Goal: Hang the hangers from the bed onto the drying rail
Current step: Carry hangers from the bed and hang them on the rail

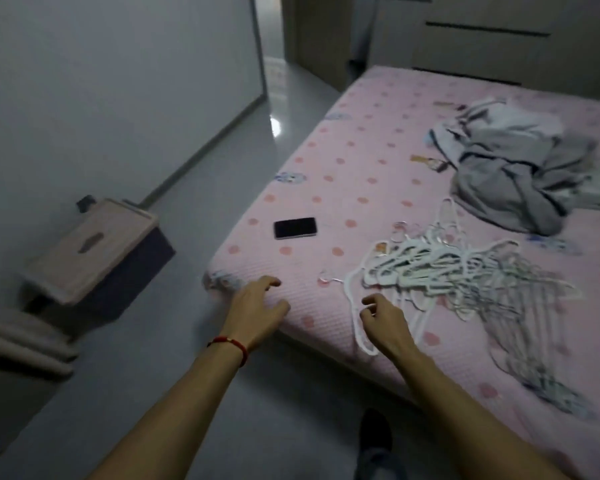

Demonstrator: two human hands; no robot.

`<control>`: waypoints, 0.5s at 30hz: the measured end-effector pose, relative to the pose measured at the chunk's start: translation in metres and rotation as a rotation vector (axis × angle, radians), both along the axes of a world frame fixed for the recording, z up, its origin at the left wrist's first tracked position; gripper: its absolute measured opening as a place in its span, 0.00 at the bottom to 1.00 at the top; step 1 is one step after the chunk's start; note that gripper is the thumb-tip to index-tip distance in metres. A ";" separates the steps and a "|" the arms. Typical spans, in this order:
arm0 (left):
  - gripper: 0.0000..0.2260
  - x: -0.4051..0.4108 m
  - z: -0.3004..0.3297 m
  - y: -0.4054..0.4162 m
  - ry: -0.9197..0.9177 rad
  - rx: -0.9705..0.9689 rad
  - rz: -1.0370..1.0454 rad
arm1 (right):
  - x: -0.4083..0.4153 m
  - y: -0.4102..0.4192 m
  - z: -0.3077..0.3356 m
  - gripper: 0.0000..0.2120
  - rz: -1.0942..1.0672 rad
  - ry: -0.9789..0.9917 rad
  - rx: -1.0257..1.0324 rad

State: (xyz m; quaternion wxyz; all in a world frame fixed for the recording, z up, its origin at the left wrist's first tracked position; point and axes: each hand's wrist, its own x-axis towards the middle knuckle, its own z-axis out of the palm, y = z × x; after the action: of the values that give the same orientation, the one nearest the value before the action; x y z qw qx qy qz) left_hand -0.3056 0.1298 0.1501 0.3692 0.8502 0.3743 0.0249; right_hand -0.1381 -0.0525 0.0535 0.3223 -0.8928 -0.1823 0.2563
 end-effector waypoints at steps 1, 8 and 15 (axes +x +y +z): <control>0.18 0.038 -0.013 -0.021 0.025 -0.030 -0.056 | 0.030 -0.027 -0.015 0.14 -0.066 0.035 -0.034; 0.24 0.226 -0.093 -0.140 0.185 -0.125 -0.422 | 0.168 -0.176 -0.111 0.20 -0.351 0.253 -0.260; 0.27 0.335 -0.165 -0.214 0.234 -0.072 -0.641 | 0.235 -0.302 -0.182 0.25 -0.686 0.157 -0.363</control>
State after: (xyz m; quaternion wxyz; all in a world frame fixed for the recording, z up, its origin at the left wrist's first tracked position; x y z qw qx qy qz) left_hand 0.0290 -0.0842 -0.0151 0.3425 0.9082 0.1286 -0.2033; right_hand 0.0970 -0.3543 -0.1283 0.2391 -0.9221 0.2001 0.2292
